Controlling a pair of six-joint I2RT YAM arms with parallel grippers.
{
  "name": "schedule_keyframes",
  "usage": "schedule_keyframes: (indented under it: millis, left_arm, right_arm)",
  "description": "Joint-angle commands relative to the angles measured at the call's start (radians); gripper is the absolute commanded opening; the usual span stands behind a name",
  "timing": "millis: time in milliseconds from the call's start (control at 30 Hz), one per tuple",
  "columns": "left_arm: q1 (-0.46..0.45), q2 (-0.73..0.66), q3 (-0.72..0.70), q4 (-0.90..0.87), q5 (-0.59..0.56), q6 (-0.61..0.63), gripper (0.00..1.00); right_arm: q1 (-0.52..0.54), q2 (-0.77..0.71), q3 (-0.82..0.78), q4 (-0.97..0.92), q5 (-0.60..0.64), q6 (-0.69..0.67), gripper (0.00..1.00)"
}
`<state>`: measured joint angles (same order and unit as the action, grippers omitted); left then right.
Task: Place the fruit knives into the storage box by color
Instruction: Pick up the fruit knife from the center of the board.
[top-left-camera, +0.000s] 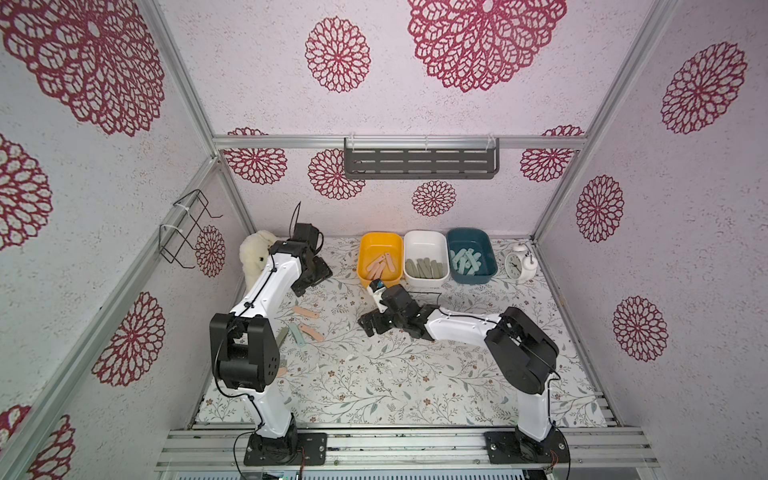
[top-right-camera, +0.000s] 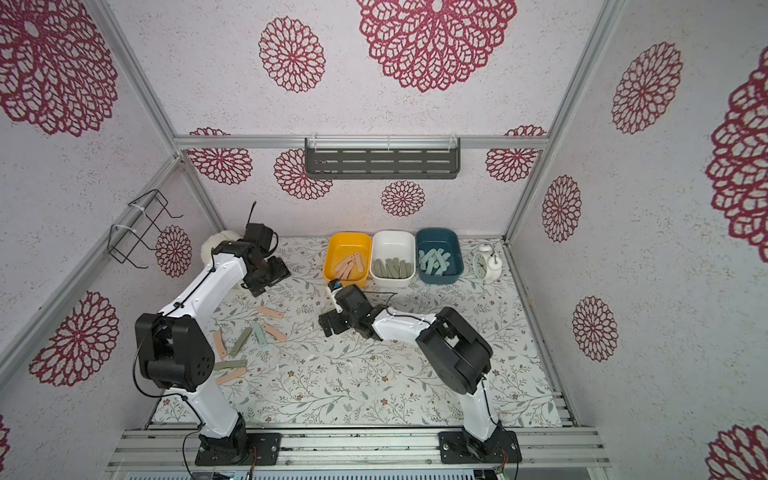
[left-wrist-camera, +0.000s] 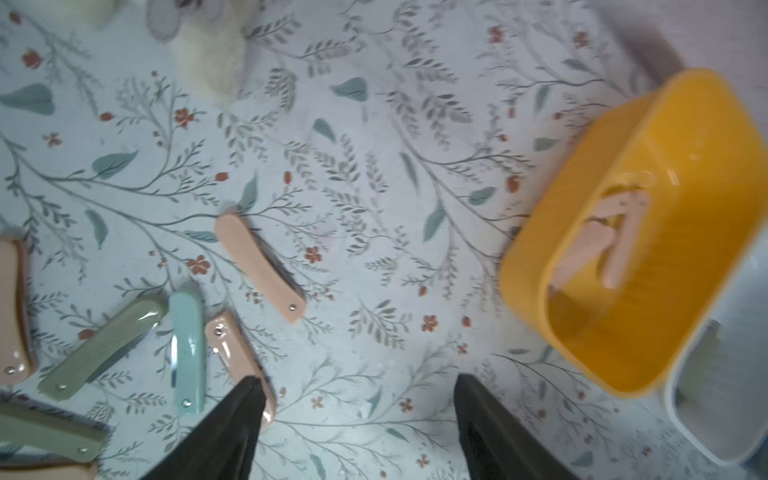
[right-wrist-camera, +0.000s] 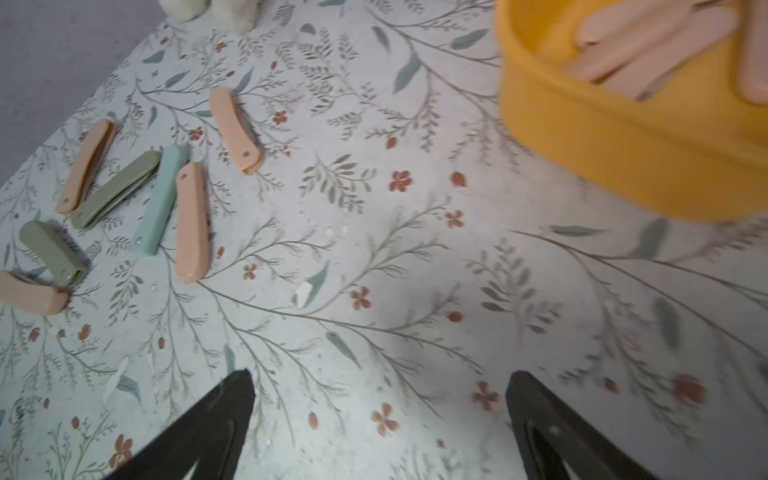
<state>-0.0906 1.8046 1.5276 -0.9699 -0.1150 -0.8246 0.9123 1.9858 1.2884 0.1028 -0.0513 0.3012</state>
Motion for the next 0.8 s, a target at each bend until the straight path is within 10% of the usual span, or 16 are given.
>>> schedule_keyframes:
  millis: [0, 600, 767]
  left_arm:
    - [0.045, 0.011, -0.081, 0.043, 0.002, -0.043, 0.69]
    - [0.115, 0.279, -0.018, 0.126, 0.049, -0.056, 0.56]
    - [0.123, 0.317, -0.021, 0.124, 0.073, -0.044, 0.37]
  right_arm:
    - [0.019, 0.007, 0.044, 0.003, -0.031, -0.023, 0.99]
    - [0.007, 0.015, 0.043, -0.035, -0.055, -0.007, 0.99]
    - [-0.012, 0.004, 0.034, -0.048, -0.054, -0.012, 0.99]
